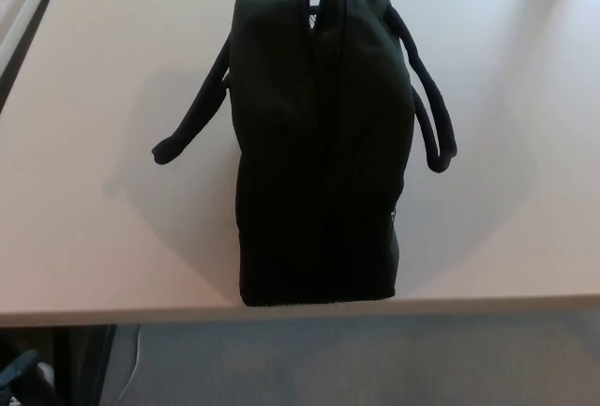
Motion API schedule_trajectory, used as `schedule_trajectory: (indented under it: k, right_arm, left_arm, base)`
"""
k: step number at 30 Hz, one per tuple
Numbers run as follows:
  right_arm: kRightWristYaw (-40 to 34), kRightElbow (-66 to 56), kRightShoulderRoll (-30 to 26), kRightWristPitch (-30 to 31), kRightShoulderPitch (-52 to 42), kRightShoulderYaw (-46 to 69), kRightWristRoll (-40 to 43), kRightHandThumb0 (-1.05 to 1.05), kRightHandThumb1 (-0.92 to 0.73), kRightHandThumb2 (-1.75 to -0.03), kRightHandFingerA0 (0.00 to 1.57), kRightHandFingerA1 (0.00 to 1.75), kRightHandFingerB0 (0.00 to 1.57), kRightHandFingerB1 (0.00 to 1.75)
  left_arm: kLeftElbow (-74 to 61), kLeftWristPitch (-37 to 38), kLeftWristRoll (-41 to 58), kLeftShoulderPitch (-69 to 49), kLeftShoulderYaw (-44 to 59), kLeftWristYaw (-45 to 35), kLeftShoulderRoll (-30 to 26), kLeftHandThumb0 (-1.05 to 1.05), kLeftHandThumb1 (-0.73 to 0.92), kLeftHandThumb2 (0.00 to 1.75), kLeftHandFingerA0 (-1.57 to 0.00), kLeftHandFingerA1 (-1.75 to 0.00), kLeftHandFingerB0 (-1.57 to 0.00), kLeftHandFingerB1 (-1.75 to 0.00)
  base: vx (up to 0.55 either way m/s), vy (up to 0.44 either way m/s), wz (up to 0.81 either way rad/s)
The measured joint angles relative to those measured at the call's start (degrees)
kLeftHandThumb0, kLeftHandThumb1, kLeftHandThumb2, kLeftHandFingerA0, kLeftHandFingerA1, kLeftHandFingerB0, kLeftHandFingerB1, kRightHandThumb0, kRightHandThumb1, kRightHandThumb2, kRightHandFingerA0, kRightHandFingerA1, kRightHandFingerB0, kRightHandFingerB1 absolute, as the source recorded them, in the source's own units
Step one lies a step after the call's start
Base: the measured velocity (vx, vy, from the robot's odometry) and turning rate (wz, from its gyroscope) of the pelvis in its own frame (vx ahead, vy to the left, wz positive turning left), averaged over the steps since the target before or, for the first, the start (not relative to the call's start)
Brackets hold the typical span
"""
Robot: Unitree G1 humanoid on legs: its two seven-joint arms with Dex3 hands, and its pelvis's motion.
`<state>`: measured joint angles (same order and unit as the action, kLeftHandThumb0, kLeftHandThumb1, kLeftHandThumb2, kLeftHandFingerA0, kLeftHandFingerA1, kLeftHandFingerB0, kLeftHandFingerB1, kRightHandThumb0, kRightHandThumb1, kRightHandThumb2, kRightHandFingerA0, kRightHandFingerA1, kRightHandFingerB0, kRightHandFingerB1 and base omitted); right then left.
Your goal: A lunch bag is kept on the middle of the desk and the robot uses both its hands to grab the opening of the bag from the left and right and moves its hands away from each other to spread the bag open
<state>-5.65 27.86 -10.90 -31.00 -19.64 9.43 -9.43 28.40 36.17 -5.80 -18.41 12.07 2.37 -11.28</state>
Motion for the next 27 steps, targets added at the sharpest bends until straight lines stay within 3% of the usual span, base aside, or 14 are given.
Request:
schedule_trajectory:
  k: [1, 2, 7, 8, 9, 10, 14, 15, 17, 18, 19, 22, 23, 27]
  right_arm:
    - [-0.30, 0.01, 0.05, -0.97, -0.11, 0.00, -0.05, -0.58, -0.56, -0.79, 0.20, 0.41, 0.09, 0.39]
    - [-0.54, 0.04, 0.08, -1.74, -0.14, 0.00, -0.14, -0.53, -0.68, -0.62, 0.21, 0.30, 0.13, 0.30]
    - [-2.71, -2.24, 0.05, -4.76, -0.15, 0.14, -1.94, -0.46, -0.67, -0.62, 0.20, 0.29, 0.14, 0.28]
    - [-3.41, -3.10, -0.03, -5.18, 0.02, 0.29, -2.64, -0.27, -0.59, -1.05, 0.00, 0.48, 0.00, 0.48]
    - [-3.78, -3.59, -0.11, -5.38, 0.17, 0.42, -3.03, -0.27, -0.59, -1.05, 0.00, 0.48, 0.00, 0.48]
    - [-4.58, -4.66, -0.47, -5.69, 0.66, 0.85, -3.98, -0.41, -0.67, -0.61, 0.18, 0.28, 0.12, 0.26]
    - [-6.51, -8.11, -1.79, -6.36, 2.70, 2.84, -6.09, -0.40, -0.67, -0.62, 0.22, 0.29, 0.12, 0.26]
    - [-7.13, -9.97, -2.73, -6.48, 4.05, 3.93, -6.75, -0.43, -0.60, -0.69, 0.15, 0.32, 0.12, 0.32]
    - [-7.71, -11.82, -4.19, -6.50, 6.30, 5.20, -7.49, -0.43, -0.61, -0.68, 0.13, 0.31, 0.11, 0.31]
    - [-8.23, -13.13, -5.69, -6.50, 8.64, 6.13, -8.18, -0.43, -0.56, -0.69, 0.17, 0.34, 0.12, 0.33]
    - [-8.60, -13.72, -6.74, -6.49, 10.46, 6.65, -8.66, -0.43, -0.56, -0.69, 0.17, 0.34, 0.12, 0.33]
    - [-9.57, -14.20, -10.20, -6.41, 16.94, 6.98, -10.37, -0.37, -0.61, -0.59, 0.23, 0.30, 0.15, 0.27]
    - [-9.78, -14.19, -10.98, -6.32, 18.54, 6.90, -10.93, -0.36, -0.58, -0.58, 0.27, 0.31, 0.19, 0.28]
    - [-10.02, -12.50, -14.70, -5.51, 27.08, 4.54, -13.71, -0.40, -0.55, -0.58, 0.26, 0.32, 0.19, 0.28]
  left_arm:
    - [-0.12, 0.88, -0.04, -0.21, 0.10, 0.21, 0.07, -0.29, 0.59, 0.57, -0.48, -0.37, -0.27, -0.32]
    - [-0.34, 1.49, -0.07, -0.40, 0.18, 0.36, 0.12, -0.23, 0.41, 0.87, -0.33, -0.55, -0.14, -0.47]
    - [-2.54, 5.65, -0.14, -0.92, 1.58, 1.08, 0.30, -0.17, 0.41, 0.87, -0.29, -0.53, -0.14, -0.47]
    - [-3.04, 6.67, -0.27, -0.88, 2.24, 1.36, 0.30, -0.15, 0.42, 0.87, -0.27, -0.52, -0.14, -0.46]
    - [-3.25, 7.22, -0.38, -0.83, 2.63, 1.55, 0.30, -0.15, 0.42, 0.87, -0.27, -0.52, -0.14, -0.46]
    - [-3.88, 8.24, -0.76, -0.65, 3.74, 1.96, 0.30, -0.16, 0.44, 0.88, -0.25, -0.52, -0.11, -0.46]
    - [-6.20, 10.77, -1.35, 0.26, 7.13, 3.13, 0.23, -0.12, 0.45, 0.89, -0.40, -0.57, -0.14, -0.47]
    - [-7.37, 11.99, -1.81, 1.20, 8.97, 3.67, 0.09, -0.18, 0.63, 0.58, -0.56, -0.38, -0.27, -0.30]
    - [-8.47, 13.22, -2.42, 2.93, 11.20, 4.43, -0.40, -0.22, 0.64, 0.61, -0.53, -0.38, -0.26, -0.31]
    - [-9.27, 14.22, -3.08, 4.94, 13.08, 5.19, -1.25, -0.17, 0.47, 0.90, -0.37, -0.56, -0.12, -0.46]
    - [-9.62, 14.87, -3.72, 6.54, 14.33, 5.85, -2.08, -0.17, 0.47, 0.90, -0.37, -0.56, -0.12, -0.46]
    - [-10.31, 15.87, -6.44, 12.83, 16.89, 8.37, -4.78, -0.12, 0.43, 0.87, -0.34, -0.54, -0.16, -0.47]
    - [-10.23, 16.09, -7.25, 14.55, 17.25, 9.06, -5.34, -0.11, 0.59, 0.57, -0.42, -0.34, -0.33, -0.32]
    - [-7.34, 16.99, -11.06, 23.40, 17.00, 12.04, -8.60, -0.06, 0.54, 0.56, -0.44, -0.36, -0.36, -0.33]
  base:
    - [0.00, 0.000, 0.00]
    - [0.00, 0.000, 0.00]
    - [0.00, 0.000, 0.00]
    - [0.00, 0.000, 0.00]
    - [0.00, 0.000, 0.00]
    - [0.00, 0.000, 0.00]
    - [0.00, 0.000, 0.00]
    - [0.00, 0.000, 0.00]
    - [0.00, 0.000, 0.00]
    - [0.00, 0.000, 0.00]
    - [0.00, 0.000, 0.00]
    - [0.00, 0.000, 0.00]
    - [0.00, 0.000, 0.00]
    - [0.00, 0.000, 0.00]
